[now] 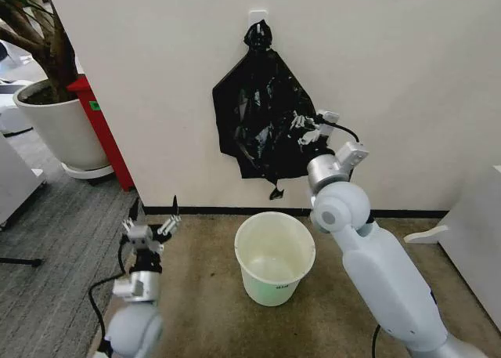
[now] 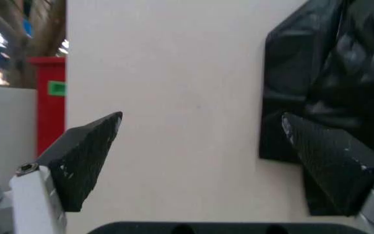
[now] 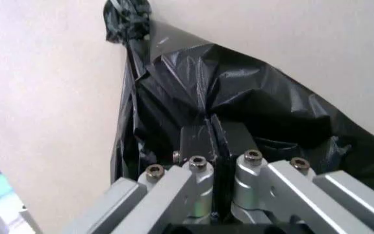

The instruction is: Place the garbage bag over the trash bin.

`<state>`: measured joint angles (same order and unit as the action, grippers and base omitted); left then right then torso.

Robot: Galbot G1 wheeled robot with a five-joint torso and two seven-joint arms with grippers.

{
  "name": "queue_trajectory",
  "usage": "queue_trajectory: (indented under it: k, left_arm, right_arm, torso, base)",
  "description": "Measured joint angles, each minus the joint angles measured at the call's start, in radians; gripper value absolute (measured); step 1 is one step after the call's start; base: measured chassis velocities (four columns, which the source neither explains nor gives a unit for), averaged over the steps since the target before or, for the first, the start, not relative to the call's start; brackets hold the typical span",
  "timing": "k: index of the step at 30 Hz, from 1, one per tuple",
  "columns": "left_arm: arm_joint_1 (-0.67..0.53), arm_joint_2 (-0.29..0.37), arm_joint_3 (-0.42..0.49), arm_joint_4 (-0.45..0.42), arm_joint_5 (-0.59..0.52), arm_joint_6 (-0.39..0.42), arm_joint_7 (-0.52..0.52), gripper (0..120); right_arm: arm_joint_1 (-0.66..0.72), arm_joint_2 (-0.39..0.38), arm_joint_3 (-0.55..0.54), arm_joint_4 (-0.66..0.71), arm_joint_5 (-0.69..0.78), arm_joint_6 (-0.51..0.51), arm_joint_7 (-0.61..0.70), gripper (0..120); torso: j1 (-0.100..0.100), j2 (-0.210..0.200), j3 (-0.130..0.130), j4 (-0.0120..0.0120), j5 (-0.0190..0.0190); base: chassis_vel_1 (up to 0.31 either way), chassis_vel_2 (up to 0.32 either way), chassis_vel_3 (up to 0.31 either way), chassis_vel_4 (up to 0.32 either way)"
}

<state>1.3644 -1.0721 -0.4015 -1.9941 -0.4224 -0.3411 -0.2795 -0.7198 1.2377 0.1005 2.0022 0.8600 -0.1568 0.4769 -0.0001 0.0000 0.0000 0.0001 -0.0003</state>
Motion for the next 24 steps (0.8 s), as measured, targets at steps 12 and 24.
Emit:
queue_trajectory:
  k: [12,24]
  left_arm:
    - [-0.232,0.255,0.14,-0.099,-0.426,0.129,-0.006,96]
    - [-0.689,0.322,0.508,-0.037,-0.566,0.23,-0.029,96]
  right_arm:
    - [0.026,0.038,-0.076,-0.052,-0.042,0.021,-0.01,0]
    - [0.1,0.081,-0.157,-0.105,-0.075,0.023,-0.007,0]
  torso:
    - [0.0,0.0,0.0,-0.0001,0.0001]
    - [0.0,0.0,0.0,-0.0001,0.0002]
  base:
    - [0.0,0.0,0.0,0.0]
    - [0.0,0.0,0.0,0.0]
